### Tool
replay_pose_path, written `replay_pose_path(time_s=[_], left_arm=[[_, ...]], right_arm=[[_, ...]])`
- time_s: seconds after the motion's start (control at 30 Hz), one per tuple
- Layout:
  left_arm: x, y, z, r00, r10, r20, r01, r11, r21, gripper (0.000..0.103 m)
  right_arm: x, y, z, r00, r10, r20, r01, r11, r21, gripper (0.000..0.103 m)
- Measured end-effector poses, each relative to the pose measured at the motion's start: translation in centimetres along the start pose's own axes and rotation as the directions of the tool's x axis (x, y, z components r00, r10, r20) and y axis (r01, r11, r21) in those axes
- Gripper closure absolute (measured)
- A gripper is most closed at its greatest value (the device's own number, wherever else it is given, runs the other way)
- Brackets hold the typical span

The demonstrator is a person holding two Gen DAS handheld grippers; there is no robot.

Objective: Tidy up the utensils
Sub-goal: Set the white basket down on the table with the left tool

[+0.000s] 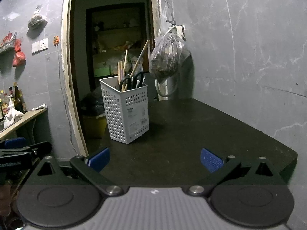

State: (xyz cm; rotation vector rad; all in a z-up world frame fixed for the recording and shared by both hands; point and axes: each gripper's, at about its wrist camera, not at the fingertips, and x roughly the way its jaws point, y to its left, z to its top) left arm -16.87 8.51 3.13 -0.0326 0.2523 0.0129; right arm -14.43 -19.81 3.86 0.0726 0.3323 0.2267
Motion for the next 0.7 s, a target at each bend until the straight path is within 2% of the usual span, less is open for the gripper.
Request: replay_pose_path(time_s=[0.7], left_arm=[[1.3, 0.0, 0.0, 1.0, -0.008, -0.03, 0.009, 1.0, 0.005, 0.001]], right_arm=[[1.4, -0.3, -0.2, 0.999, 0.001, -0.034, -0.001, 1.0, 0.015, 0.0]])
